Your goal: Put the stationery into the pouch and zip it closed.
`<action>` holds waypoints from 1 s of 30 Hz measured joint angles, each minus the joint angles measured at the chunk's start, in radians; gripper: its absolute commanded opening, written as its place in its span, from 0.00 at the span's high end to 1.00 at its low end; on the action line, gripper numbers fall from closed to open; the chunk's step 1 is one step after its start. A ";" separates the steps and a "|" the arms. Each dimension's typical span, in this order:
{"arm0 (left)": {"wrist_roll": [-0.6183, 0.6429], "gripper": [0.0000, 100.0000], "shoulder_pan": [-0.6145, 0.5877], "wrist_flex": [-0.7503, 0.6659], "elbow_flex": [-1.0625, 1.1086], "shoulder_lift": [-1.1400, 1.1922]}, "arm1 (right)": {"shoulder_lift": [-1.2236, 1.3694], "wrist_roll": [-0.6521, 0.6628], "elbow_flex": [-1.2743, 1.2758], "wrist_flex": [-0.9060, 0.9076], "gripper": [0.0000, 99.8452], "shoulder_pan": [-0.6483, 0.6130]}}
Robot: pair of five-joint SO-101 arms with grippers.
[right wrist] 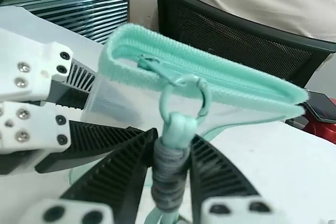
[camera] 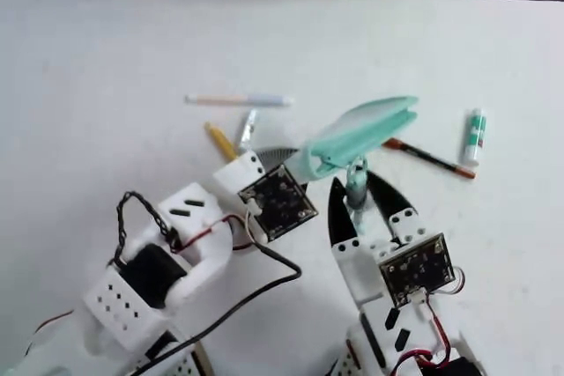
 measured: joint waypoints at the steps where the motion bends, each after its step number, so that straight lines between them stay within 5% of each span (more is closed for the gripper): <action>1: 0.000 0.98 0.000 0.000 0.000 0.000 | 0.000 0.000 0.000 0.000 0.96 0.000; 9: 0.000 0.98 0.000 0.000 0.000 0.000 | 0.000 0.000 0.000 0.018 0.84 0.000; 22: -0.002 0.98 0.000 -0.048 0.041 0.000 | 0.000 0.000 -0.002 0.034 0.84 0.002; 30: -0.002 0.98 -0.020 -0.048 0.041 0.000 | 0.000 0.000 -0.002 0.034 0.95 0.003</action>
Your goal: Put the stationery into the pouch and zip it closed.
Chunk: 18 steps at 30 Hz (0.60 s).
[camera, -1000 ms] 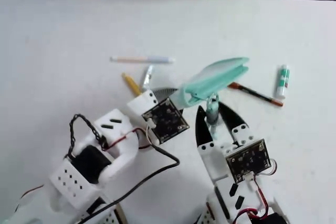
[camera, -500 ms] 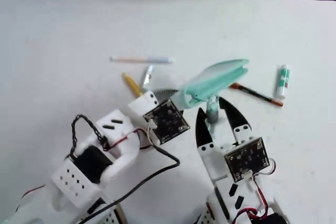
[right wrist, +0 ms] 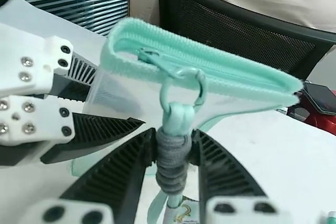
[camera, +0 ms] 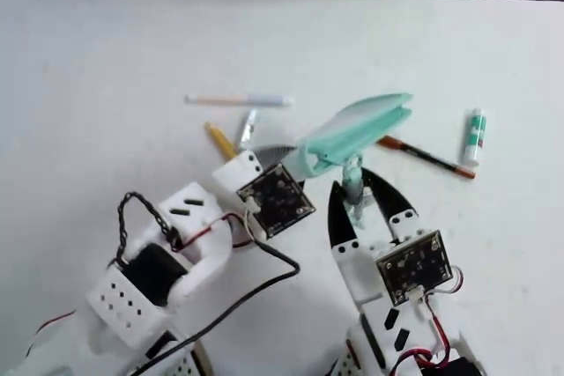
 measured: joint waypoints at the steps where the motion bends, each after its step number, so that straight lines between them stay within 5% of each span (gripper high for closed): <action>1: 0.000 0.98 0.002 0.000 0.000 0.000 | 0.000 0.000 0.000 0.000 0.95 0.000; 7: 0.000 0.97 0.003 -0.002 0.000 0.000 | 0.000 0.000 0.000 0.000 0.98 0.003; 13: 0.000 0.74 0.003 -0.002 0.000 0.000 | 0.000 0.000 0.000 -0.002 0.98 0.003; 18: 0.118 0.74 0.002 0.017 0.000 -0.046 | 0.000 0.000 0.015 -0.029 0.98 0.003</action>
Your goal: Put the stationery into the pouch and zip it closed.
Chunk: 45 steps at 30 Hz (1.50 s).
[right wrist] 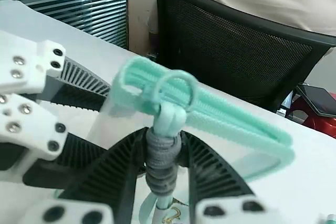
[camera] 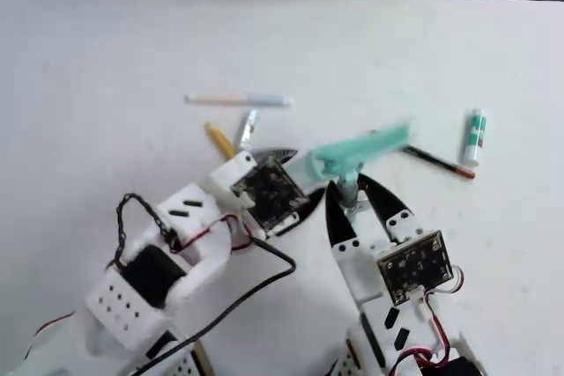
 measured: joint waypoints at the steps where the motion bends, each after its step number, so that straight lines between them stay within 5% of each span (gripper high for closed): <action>1: 0.003 0.74 0.000 0.000 0.000 -0.025 | 0.000 0.000 0.014 -0.011 0.98 -0.002; 7: 0.011 0.82 -0.002 0.032 0.000 -0.152 | 0.000 0.000 0.040 -0.032 0.98 -0.006; 12: 0.011 0.98 0.006 0.038 0.015 -0.213 | 0.000 0.000 0.041 -0.032 0.98 -0.006; 32: 0.011 0.98 0.011 0.035 0.028 -0.224 | 0.002 -0.140 0.186 -0.307 0.98 0.321; 45: 0.011 0.98 0.011 0.035 0.028 -0.224 | 0.005 -0.189 0.196 -0.328 0.98 0.437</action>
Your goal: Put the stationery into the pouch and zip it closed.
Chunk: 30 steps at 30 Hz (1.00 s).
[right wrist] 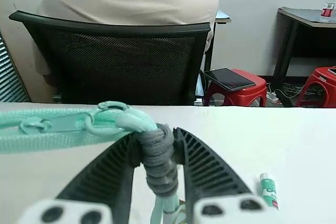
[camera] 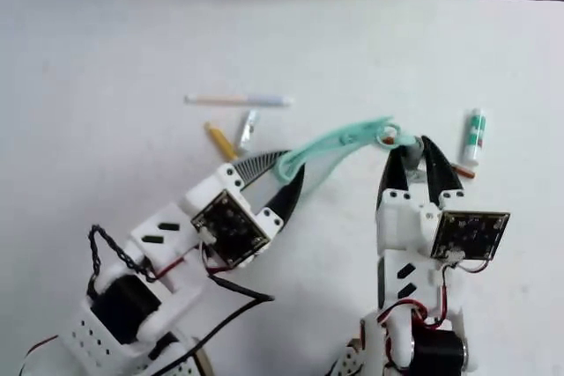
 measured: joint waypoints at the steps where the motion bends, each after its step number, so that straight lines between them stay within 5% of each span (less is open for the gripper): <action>1: 0.000 0.98 0.000 0.000 0.000 0.000 | 0.000 0.000 0.000 0.000 0.98 0.003; 9: 0.000 0.98 0.000 0.000 0.000 0.000 | 0.005 -0.092 0.000 0.000 0.98 0.140; 21: 0.000 0.98 0.000 0.000 0.000 0.000 | 0.006 -0.107 0.000 0.000 0.97 0.150; 27: 0.000 0.98 -0.002 0.000 0.000 0.000 | 0.002 -0.037 -0.002 0.063 0.73 0.068; 30: 0.000 0.98 -0.006 0.000 -0.020 0.000 | -0.002 0.018 -0.023 0.120 0.73 -0.043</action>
